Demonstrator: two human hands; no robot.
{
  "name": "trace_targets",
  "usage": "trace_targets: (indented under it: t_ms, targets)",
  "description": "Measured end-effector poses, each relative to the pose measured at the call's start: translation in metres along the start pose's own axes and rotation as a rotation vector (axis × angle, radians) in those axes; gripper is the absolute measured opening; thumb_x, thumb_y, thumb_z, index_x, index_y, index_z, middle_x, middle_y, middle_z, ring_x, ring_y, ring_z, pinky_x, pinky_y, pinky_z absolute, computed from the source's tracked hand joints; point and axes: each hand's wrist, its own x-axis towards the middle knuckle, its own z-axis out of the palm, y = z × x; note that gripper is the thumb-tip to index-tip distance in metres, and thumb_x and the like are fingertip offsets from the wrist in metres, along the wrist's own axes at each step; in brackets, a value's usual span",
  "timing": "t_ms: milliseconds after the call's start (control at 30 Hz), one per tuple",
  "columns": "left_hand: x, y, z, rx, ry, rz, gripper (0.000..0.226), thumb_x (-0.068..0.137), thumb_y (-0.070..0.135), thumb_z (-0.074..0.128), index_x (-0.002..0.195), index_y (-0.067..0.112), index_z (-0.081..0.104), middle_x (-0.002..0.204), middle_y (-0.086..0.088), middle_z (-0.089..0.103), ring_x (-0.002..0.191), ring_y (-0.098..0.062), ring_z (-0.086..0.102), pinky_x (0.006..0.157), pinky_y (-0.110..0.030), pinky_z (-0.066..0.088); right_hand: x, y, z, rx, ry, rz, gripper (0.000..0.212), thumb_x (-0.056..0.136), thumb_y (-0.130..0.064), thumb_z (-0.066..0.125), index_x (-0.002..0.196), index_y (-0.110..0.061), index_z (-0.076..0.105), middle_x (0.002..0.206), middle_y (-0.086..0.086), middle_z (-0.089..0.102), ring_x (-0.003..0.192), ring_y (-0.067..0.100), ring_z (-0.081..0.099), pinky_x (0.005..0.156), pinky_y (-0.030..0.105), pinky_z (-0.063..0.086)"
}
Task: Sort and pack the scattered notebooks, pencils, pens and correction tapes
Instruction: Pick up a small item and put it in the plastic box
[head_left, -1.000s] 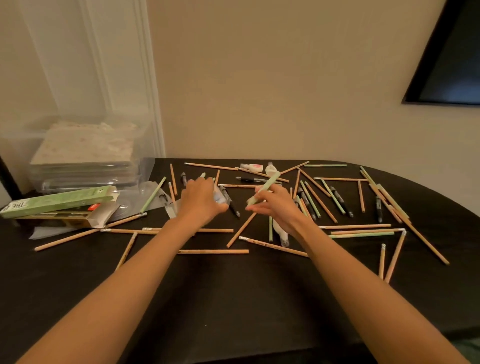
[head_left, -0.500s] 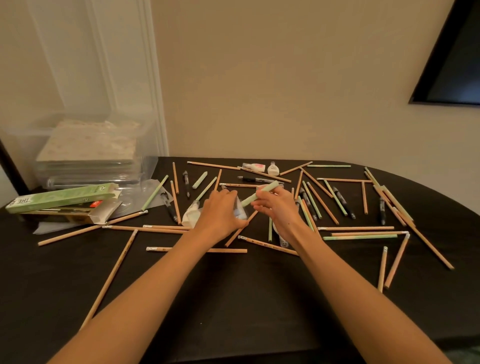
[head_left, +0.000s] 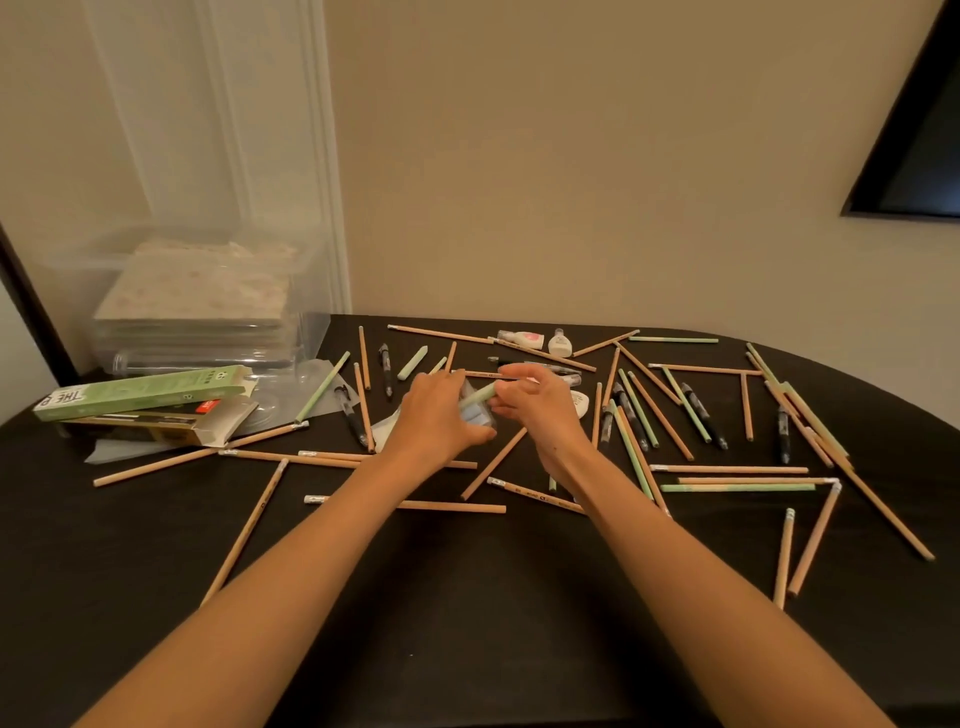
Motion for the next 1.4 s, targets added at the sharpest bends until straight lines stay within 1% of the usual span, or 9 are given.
trace_targets:
  t_ms: [100,200,400,500,767,900,1033,1133,1400]
  targets:
    - [0.006,-0.007,-0.005,-0.023,0.019,-0.021,0.034,0.071,0.031,0.076,0.094,0.018,0.053,0.103,-0.004,0.057,0.1,-0.019,0.048,0.08,-0.03,0.04,0.006,-0.004,0.009,-0.007,-0.038,0.009,0.007,0.089,-0.011,0.059,0.091,-0.014,0.065,0.093,0.005,0.068,0.085,0.013,0.065,0.071,0.019,0.052]
    - [0.013,-0.017,-0.009,-0.018,0.036,-0.038,0.049,0.072,0.03,0.075,0.113,0.014,0.055,0.115,-0.005,0.055,0.111,-0.021,0.045,0.087,-0.032,0.038,0.012,-0.005,0.021,-0.057,-0.118,0.076,0.03,0.096,-0.022,0.042,0.082,-0.017,0.069,0.112,0.009,0.065,0.107,0.019,0.055,0.09,0.031,0.046]
    - [0.039,-0.051,-0.014,0.052,0.085,-0.141,0.054,0.073,0.033,0.075,0.117,0.01,0.053,0.114,-0.009,0.056,0.108,-0.023,0.047,0.081,-0.03,0.039,0.045,-0.004,0.039,0.018,-0.214,0.173,0.048,0.101,-0.03,0.028,0.089,-0.011,0.07,0.119,0.006,0.06,0.109,0.015,0.048,0.09,0.033,0.036]
    - [0.065,-0.069,-0.022,0.127,0.143,-0.211,0.054,0.073,0.036,0.073,0.115,0.008,0.053,0.116,-0.011,0.056,0.108,-0.027,0.047,0.084,-0.037,0.042,0.076,0.002,0.048,-0.064,-0.094,0.192,0.029,0.098,-0.02,0.039,0.096,-0.014,0.067,0.12,0.008,0.06,0.112,0.017,0.052,0.088,0.029,0.041]
    - [0.115,-0.103,-0.026,0.188,0.16,-0.26,0.054,0.074,0.035,0.073,0.114,0.007,0.052,0.117,-0.012,0.053,0.11,-0.029,0.044,0.084,-0.038,0.04,0.163,0.032,0.084,-1.104,-0.258,-0.351,0.033,0.092,-0.006,0.049,0.121,-0.017,0.062,0.126,0.009,0.051,0.118,0.024,0.046,0.096,0.035,0.041]
    - [0.133,-0.111,-0.03,0.189,0.145,-0.261,0.05,0.075,0.034,0.072,0.112,0.006,0.053,0.114,-0.012,0.055,0.11,-0.028,0.044,0.083,-0.036,0.039,0.183,0.042,0.099,-1.361,-0.466,-0.465,0.034,0.088,-0.006,0.057,0.12,-0.016,0.06,0.129,0.009,0.048,0.12,0.026,0.04,0.094,0.04,0.041]
    - [0.14,-0.11,-0.033,0.144,0.156,-0.249,0.047,0.074,0.033,0.072,0.108,0.005,0.055,0.111,-0.012,0.057,0.108,-0.029,0.045,0.08,-0.035,0.038,0.188,0.046,0.101,-1.444,-0.448,-0.671,0.024,0.087,-0.011,0.059,0.111,-0.014,0.059,0.118,0.007,0.056,0.107,0.024,0.046,0.085,0.034,0.038]
    - [0.137,-0.107,-0.034,0.121,0.168,-0.23,0.045,0.074,0.033,0.073,0.105,0.005,0.055,0.107,-0.012,0.057,0.105,-0.029,0.047,0.081,-0.036,0.04,0.181,0.046,0.096,-1.324,-0.31,-0.719,0.016,0.091,-0.016,0.054,0.106,-0.011,0.057,0.104,0.009,0.061,0.097,0.024,0.053,0.082,0.034,0.04]
    - [0.126,-0.069,-0.038,0.039,0.188,-0.177,0.044,0.074,0.033,0.074,0.104,0.007,0.055,0.106,-0.01,0.056,0.102,-0.026,0.05,0.081,-0.036,0.044,0.158,-0.001,0.062,-0.251,0.206,-0.248,0.013,0.092,-0.01,0.054,0.102,-0.008,0.047,0.095,0.003,0.059,0.085,0.016,0.061,0.066,0.017,0.047]
